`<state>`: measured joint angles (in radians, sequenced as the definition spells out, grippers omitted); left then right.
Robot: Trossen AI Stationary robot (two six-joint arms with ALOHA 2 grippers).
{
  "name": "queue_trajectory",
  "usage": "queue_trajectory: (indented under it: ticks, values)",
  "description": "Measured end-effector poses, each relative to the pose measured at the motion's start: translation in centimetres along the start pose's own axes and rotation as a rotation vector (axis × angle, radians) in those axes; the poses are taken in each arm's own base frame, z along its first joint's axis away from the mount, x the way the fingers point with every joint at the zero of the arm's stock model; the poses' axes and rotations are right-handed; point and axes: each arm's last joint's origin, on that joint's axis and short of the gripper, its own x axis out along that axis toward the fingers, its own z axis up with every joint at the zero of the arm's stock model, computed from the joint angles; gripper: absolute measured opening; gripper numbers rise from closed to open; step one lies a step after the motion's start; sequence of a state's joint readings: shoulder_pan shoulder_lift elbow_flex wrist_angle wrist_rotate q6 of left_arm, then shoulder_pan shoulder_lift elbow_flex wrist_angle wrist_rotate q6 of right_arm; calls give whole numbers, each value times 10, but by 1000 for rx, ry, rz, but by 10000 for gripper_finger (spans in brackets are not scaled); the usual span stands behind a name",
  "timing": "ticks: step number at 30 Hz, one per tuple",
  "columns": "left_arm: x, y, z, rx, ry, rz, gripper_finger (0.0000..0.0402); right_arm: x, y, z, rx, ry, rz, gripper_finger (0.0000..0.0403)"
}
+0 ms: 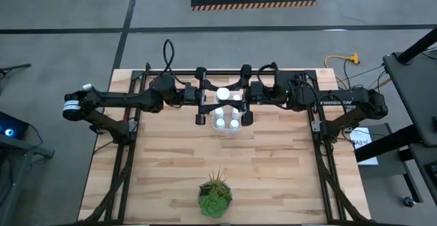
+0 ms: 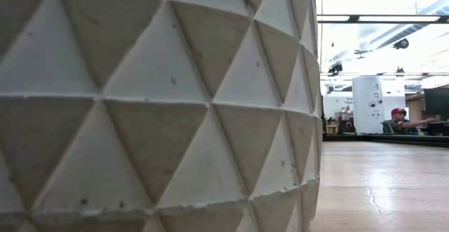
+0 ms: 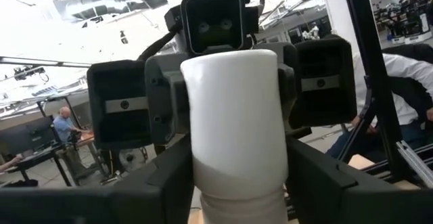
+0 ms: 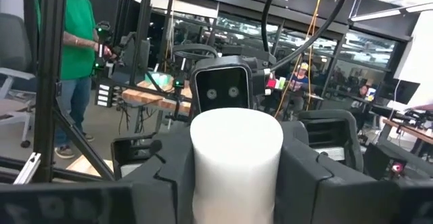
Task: Pick and place pill bottles into a basket
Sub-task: Put the white pill bottle into the transparent bin
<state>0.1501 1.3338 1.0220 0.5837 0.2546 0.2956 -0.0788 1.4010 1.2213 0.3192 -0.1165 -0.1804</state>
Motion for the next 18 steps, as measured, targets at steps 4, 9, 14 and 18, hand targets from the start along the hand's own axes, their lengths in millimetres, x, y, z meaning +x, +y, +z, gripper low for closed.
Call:
queue_trajectory:
  ticks: [4,9,14,18]
  values:
    - [-1,-1,-3,-32,6,-2,210,-2,0,3,-9,-13,-3,138]
    - [-2,-4,-6,-61,11,-14,220,-14,-2,21,-23,-88,-16,138]
    - [-12,-10,-12,-56,-127,3,222,-30,-1,33,-30,-267,38,138]
    - [-29,-14,-12,-42,-341,59,223,-43,4,24,-66,-429,29,138]
